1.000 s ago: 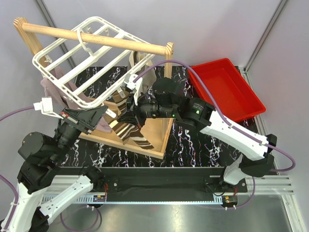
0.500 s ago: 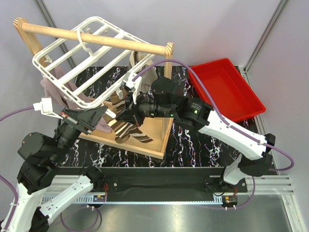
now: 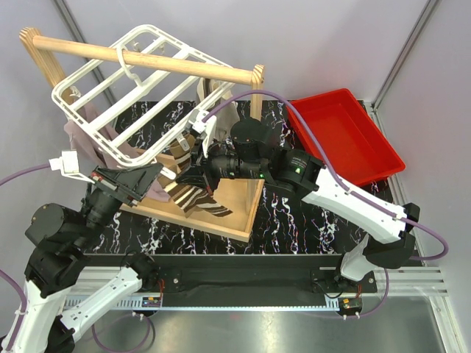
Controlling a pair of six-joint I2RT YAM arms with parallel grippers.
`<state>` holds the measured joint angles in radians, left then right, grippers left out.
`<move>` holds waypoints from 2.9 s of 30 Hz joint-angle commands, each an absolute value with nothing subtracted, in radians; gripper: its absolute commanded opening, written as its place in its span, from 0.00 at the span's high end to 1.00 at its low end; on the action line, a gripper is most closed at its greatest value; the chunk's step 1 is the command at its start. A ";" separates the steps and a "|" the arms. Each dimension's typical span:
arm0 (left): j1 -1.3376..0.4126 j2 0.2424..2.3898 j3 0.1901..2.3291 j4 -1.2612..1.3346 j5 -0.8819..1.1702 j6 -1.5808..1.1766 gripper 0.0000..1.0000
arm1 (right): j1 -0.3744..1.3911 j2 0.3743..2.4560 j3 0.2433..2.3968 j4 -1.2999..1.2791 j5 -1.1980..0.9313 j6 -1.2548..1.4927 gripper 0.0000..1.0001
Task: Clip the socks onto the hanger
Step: Clamp the sock onto the hanger, then reset both arms
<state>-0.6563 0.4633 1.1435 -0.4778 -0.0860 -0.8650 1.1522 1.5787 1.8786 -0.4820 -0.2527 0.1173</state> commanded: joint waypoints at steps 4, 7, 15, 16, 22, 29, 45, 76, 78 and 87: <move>-0.660 0.466 1.149 -0.483 -0.020 -0.862 0.63 | 1.160 1.546 1.884 -0.410 -0.250 0.129 0.96; -0.658 0.462 1.147 -0.486 -0.025 -0.861 0.47 | 1.160 1.555 1.887 -0.403 -0.247 0.130 0.96; -0.660 0.413 1.161 -0.537 -0.063 -0.798 0.08 | 1.158 1.606 1.891 -0.380 -0.223 0.160 0.87; -0.660 0.404 1.163 -0.544 -0.069 -0.789 0.07 | 1.160 1.611 1.893 -0.382 -0.215 0.163 0.84; -0.660 0.339 1.155 -0.644 -0.127 -0.716 0.07 | 1.160 1.663 1.917 -0.387 -0.126 0.179 0.73; -0.660 0.259 1.132 -0.767 -0.182 -0.706 0.07 | 1.160 1.747 1.982 -0.385 0.030 0.186 0.72; -0.658 0.213 1.195 -0.865 -0.227 -0.696 0.26 | 1.192 1.980 2.313 -0.462 -0.145 0.227 0.62; -0.660 0.296 1.138 -0.857 -0.135 -0.848 0.28 | 1.198 1.470 1.750 -0.656 0.018 0.242 0.00; -0.660 0.290 1.114 -0.851 -0.132 -0.861 0.28 | 1.197 1.427 1.686 -0.663 0.070 0.242 0.00; -0.658 0.013 0.711 -0.519 -0.098 -0.975 0.25 | 1.197 0.927 1.113 -0.242 0.061 0.291 0.00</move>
<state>-0.6567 0.1036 0.7868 -0.7189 -0.1295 -0.9058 1.1973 1.0801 1.2285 -0.4774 0.0589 0.2699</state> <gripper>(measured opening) 0.747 0.994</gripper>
